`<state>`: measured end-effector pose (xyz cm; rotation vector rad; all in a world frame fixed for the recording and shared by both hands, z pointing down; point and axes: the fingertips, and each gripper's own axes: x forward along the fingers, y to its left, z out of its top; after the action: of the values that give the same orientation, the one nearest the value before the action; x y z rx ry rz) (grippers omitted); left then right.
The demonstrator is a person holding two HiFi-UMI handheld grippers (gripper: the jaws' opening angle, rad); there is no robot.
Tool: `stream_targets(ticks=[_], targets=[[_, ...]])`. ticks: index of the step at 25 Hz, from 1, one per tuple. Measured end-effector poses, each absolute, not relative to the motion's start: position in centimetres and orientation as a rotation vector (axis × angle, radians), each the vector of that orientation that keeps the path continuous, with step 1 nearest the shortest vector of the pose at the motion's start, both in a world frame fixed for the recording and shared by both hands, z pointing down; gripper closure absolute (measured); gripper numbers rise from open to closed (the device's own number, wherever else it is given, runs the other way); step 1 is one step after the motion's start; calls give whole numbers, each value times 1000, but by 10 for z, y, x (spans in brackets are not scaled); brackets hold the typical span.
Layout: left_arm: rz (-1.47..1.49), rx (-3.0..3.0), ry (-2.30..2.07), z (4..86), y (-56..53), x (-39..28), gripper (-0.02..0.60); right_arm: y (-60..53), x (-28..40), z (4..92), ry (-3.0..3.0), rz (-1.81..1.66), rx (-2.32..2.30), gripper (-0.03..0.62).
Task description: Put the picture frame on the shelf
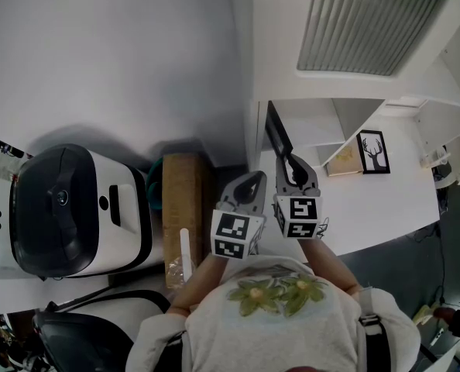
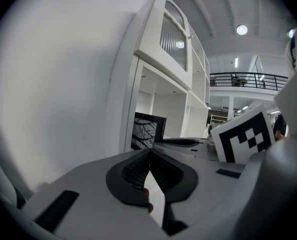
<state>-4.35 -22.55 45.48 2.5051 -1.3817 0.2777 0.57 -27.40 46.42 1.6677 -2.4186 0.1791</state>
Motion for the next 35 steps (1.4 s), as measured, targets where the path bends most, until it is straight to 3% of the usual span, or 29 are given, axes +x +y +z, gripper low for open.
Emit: stream_targets(ticks=[35], targets=[[291, 2479, -1359, 469, -250, -51, 552, -314, -8, 467, -2429, 224, 1669, 511]])
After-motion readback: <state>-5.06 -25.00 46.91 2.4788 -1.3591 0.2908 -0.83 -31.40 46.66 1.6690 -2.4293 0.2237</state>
